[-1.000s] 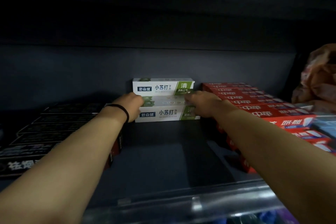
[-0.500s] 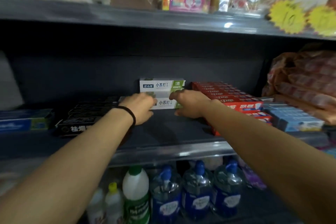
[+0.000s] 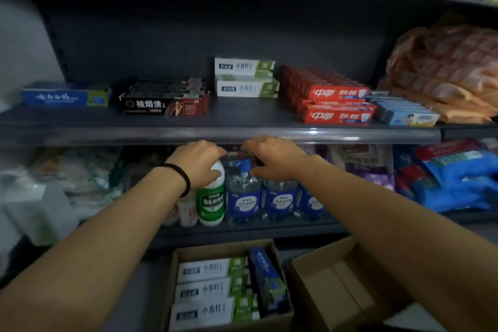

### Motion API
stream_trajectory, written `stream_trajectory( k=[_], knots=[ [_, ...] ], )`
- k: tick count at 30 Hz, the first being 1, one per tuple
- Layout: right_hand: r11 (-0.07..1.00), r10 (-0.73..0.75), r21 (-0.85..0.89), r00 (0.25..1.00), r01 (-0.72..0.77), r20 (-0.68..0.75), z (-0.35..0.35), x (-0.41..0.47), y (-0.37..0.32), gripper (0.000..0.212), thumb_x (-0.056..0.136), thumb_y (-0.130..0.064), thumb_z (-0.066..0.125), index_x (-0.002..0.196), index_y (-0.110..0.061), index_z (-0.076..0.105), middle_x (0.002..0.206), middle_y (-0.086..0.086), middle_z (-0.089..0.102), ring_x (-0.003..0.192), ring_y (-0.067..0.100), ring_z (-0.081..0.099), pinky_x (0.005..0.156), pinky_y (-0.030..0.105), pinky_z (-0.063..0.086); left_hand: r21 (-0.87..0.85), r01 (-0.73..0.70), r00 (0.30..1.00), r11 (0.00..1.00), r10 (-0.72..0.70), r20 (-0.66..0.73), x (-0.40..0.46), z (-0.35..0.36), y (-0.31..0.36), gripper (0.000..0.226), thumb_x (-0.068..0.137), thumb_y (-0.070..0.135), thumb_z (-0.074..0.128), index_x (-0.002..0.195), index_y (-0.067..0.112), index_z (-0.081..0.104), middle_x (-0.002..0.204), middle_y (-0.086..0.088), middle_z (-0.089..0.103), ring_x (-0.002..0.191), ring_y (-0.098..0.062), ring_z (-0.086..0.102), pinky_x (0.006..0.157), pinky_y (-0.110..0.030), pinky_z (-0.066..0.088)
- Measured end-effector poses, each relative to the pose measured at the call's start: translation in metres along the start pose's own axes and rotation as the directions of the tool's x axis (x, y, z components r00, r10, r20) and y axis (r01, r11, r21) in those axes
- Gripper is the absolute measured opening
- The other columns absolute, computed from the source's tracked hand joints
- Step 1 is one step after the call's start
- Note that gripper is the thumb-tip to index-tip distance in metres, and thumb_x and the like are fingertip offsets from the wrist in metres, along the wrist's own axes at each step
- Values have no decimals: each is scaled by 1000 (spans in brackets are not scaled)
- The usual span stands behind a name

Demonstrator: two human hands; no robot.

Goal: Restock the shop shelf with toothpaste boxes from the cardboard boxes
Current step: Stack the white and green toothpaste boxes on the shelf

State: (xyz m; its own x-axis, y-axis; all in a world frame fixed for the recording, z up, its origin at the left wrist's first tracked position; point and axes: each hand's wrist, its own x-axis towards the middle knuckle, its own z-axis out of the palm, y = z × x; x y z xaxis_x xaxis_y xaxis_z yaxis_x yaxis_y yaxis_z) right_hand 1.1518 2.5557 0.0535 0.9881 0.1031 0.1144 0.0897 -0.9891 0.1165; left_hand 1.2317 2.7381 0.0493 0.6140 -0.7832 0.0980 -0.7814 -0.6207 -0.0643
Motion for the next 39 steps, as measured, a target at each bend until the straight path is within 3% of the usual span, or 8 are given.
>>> stream_trajectory(
  k=[6, 12, 17, 26, 30, 39],
  knots=[
    [996, -38, 86, 991, 27, 131, 80, -39, -33, 56, 88, -33, 64, 136, -15, 42, 132, 9, 51, 118, 29, 50, 88, 40, 46, -57, 3, 993, 998, 3, 119, -42, 78, 13, 40, 86, 31, 61, 124, 19, 56, 123, -7, 60, 110, -27, 57, 87, -43, 51],
    [986, -75, 161, 963, 34, 257, 168, -55, -55, 51, 87, -31, 64, 132, -15, 47, 126, 8, 54, 114, 29, 51, 89, 43, 47, -108, 63, 952, 992, -28, 304, -63, 166, 18, 37, 86, 30, 60, 122, 24, 56, 123, -2, 58, 111, -24, 57, 86, -37, 50],
    [978, -111, 203, 933, 42, 342, 223, -57, -60, 57, 86, -32, 64, 137, -17, 44, 135, 6, 51, 119, 26, 51, 95, 42, 46, -145, 75, 878, 987, 4, 479, -67, 230, 22, 30, 88, 27, 59, 118, 21, 60, 120, -2, 61, 108, -22, 58, 90, -38, 50],
    [966, -124, 258, 882, 3, 455, 279, -52, -50, 44, 88, -33, 63, 128, -20, 51, 128, 4, 55, 120, 22, 48, 100, 38, 42, -175, 96, 684, 980, 62, 726, -60, 309, 27, 56, 89, 33, 63, 138, 13, 44, 138, -9, 49, 122, -26, 50, 101, -38, 44],
    [961, -136, 277, 870, 0, 474, 294, -52, -48, 45, 90, -32, 61, 131, -22, 48, 132, 1, 53, 123, 19, 47, 102, 36, 39, -187, 114, 628, 976, 75, 775, -66, 331, 29, 61, 87, 36, 65, 138, 14, 42, 139, -9, 47, 125, -26, 48, 103, -38, 42],
    [961, -133, 277, 862, -9, 489, 299, -54, -45, 46, 89, -34, 61, 132, -24, 47, 133, 0, 52, 123, 19, 46, 103, 36, 38, -220, 156, 636, 963, 73, 768, -66, 339, 28, 56, 88, 31, 64, 136, 12, 43, 138, -9, 47, 124, -26, 48, 100, -34, 40]
  ],
)
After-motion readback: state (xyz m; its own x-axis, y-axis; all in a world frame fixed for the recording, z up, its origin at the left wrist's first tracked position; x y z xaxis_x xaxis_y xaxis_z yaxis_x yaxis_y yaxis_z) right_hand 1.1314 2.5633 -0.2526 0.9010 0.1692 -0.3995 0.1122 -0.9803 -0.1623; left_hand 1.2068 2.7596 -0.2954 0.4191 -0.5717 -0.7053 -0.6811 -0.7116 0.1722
